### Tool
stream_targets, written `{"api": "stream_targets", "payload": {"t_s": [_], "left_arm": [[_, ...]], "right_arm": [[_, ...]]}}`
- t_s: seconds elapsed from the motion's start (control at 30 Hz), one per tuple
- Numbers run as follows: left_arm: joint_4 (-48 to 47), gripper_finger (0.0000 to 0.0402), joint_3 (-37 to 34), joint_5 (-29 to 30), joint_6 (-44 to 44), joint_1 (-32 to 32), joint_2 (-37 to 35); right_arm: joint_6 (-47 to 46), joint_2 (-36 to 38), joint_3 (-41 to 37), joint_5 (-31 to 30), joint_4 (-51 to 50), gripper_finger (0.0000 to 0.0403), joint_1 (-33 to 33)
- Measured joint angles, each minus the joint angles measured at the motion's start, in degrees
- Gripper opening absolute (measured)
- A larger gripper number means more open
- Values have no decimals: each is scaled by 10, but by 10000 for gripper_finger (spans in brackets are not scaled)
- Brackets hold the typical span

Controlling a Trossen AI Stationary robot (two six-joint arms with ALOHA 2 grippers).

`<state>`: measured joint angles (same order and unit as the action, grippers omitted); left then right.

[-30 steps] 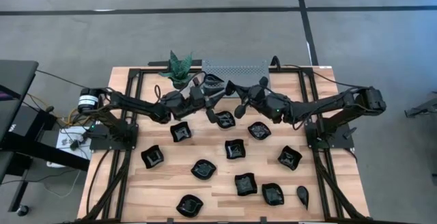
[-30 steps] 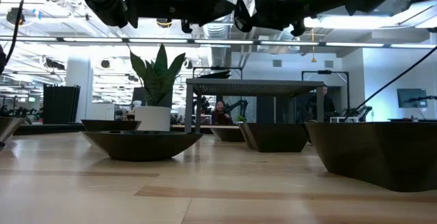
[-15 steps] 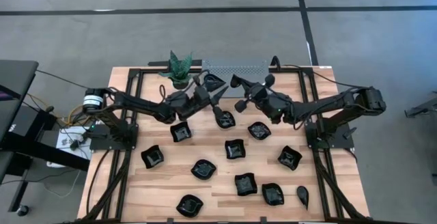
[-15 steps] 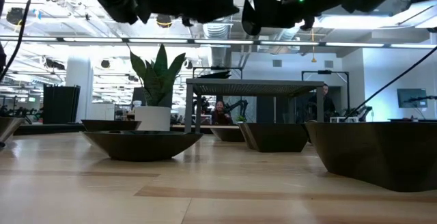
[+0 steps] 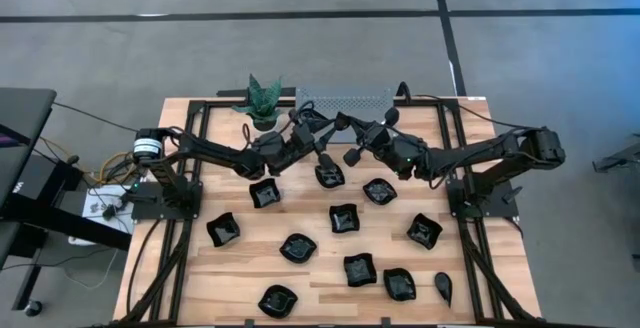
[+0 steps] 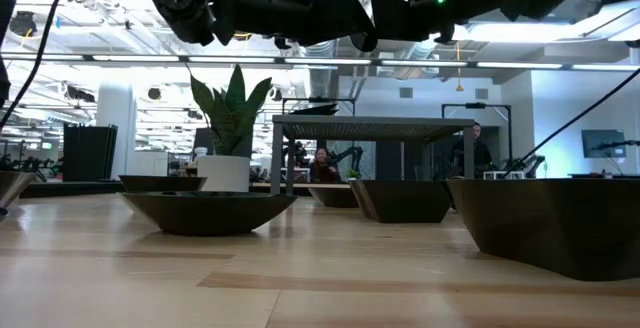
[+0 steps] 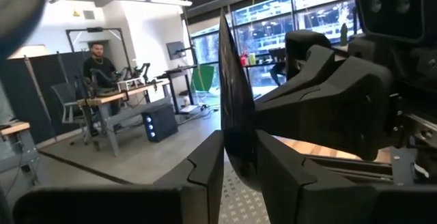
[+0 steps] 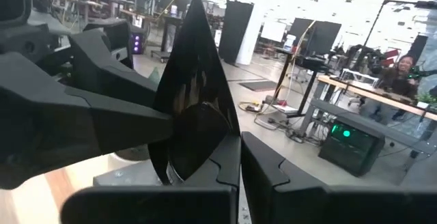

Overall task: Pick & Place Mini shaped plates
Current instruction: Stack the top drop-shaped plate on top of the drop-shaped plate on the shelf

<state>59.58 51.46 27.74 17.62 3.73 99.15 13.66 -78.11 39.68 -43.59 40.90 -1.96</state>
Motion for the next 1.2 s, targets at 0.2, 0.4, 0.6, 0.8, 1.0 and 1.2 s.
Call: {"api": "stream_targets", "payload": {"t_s": [0.2, 0.4, 0.6, 0.8, 1.0, 1.2], "left_arm": [[-1, 78, 0, 4, 1, 0, -1], [0, 39, 0, 8, 1, 1, -2], [-7, 10, 0, 7, 1, 0, -2], [-44, 9, 0, 23, 67, -1, -8], [-220, 9, 0, 25, 88, 1, -105], [-478, 9, 32, -11, 91, 39, -235]], "right_arm": [[-2, 0, 0, 4, -4, 1, 0], [-2, 0, 0, 9, -3, 28, 1], [-2, 0, 0, 58, -1, 67, 0], [49, 1, 0, 44, -2, 96, 9], [129, 25, 0, 29, -33, 126, 52], [152, 64, 0, -29, -96, 141, 88]]}}
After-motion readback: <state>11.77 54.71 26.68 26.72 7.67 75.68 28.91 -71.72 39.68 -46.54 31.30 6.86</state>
